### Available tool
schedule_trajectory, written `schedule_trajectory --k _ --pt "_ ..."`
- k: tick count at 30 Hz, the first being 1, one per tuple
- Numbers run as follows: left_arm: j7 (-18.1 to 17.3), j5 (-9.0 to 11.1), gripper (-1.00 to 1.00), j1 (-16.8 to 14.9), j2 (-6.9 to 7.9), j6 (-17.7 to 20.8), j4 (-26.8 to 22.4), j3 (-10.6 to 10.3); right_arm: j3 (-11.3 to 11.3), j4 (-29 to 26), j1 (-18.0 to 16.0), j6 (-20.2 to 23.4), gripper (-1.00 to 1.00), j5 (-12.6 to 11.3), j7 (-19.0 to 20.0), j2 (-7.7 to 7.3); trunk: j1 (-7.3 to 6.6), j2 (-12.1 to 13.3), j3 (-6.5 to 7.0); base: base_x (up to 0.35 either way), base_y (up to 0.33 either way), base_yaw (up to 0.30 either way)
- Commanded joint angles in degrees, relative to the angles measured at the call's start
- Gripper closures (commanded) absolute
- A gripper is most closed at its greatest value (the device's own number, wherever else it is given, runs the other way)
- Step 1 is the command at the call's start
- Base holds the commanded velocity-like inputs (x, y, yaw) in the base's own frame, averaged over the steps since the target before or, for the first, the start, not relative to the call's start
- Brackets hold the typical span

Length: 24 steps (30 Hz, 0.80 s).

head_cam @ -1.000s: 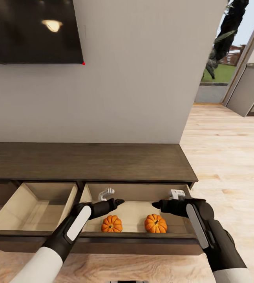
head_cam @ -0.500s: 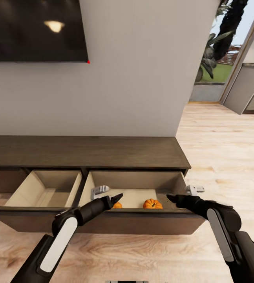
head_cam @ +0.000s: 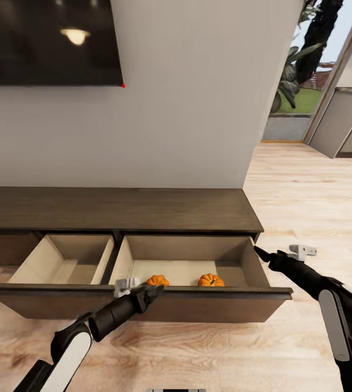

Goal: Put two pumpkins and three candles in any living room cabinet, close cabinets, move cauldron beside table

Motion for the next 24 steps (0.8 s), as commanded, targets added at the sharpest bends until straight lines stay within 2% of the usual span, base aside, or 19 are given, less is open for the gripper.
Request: schedule_trajectory --k 1,2,6,11,13,14,15,16,17,18,19,24 --pt "-0.09 0.33 -1.00 1.01 0.64 0.14 -0.05 -0.03 -0.28 -0.04 0.03 -0.51 -1.00 -0.17 0.39 0.01 -0.01 -0.02 -0.04 -0.001 0.000 0.000" --pt "-0.43 0.30 -1.00 2.92 1.61 -0.34 -0.08 -0.06 -0.55 -0.04 0.18 -2.26 -1.00 -0.16 0.68 0.02 -0.01 -0.02 -0.04 0.000 0.000 0.000" --pt "-2.70 0.20 -1.00 6.22 3.23 -2.74 -0.15 -0.14 -0.86 -0.04 0.47 -4.51 -1.00 -0.12 0.99 0.02 -0.01 -0.02 -0.04 0.000 0.000 0.000" --pt "-4.01 -0.34 -1.00 8.85 5.71 -4.12 -0.13 -0.34 -0.98 -0.04 0.62 -5.56 -1.00 0.08 1.10 0.04 -0.01 -0.02 -0.04 0.000 0.000 0.000" --pt "-3.62 -3.30 -1.00 9.94 6.08 -4.33 -0.11 -0.13 -1.00 -0.04 0.57 -5.73 -1.00 0.16 1.12 0.01 -0.01 -0.02 -0.04 0.000 0.000 0.000" --pt "-2.58 -6.40 -1.00 10.59 6.01 -4.47 0.01 0.04 -1.00 -0.04 0.49 -5.74 -1.00 0.19 1.16 -0.01 -0.01 -0.02 -0.04 0.000 0.000 0.000" --pt "-1.62 -7.93 -1.00 10.85 5.90 -4.54 0.16 0.08 -1.01 -0.04 0.43 -5.74 -1.00 0.20 1.18 -0.02 -0.01 -0.02 -0.04 0.000 0.000 0.000" --pt "5.39 -12.43 -1.00 11.48 4.59 -4.88 1.37 0.07 -1.06 -0.04 0.21 -5.66 -1.00 0.23 1.21 -0.31 -0.01 -0.02 -0.04 0.000 0.000 0.000" --pt "8.79 -13.67 -1.00 11.47 3.44 -5.17 2.81 0.04 -1.07 -0.04 0.18 -5.60 -1.00 0.24 1.22 -0.87 -0.01 -0.02 -0.04 0.000 0.000 0.000" --pt "10.15 -14.12 -1.00 11.36 2.78 -5.44 3.79 0.03 -1.08 -0.04 0.19 -5.57 -1.00 0.24 1.22 -1.25 -0.01 -0.02 -0.04 0.000 0.000 0.000" --pt "14.68 -15.48 -1.00 7.77 -0.32 -7.72 12.20 -0.10 -1.10 -0.04 0.17 -5.38 -1.00 0.24 1.29 -3.14 -0.01 -0.02 -0.04 0.000 0.000 0.000" --pt "15.97 -15.88 -1.00 3.85 -1.41 -8.96 19.09 -0.21 -1.10 -0.04 0.15 -5.23 -1.00 0.25 1.31 -3.83 -0.01 -0.02 -0.04 0.000 0.000 0.000"
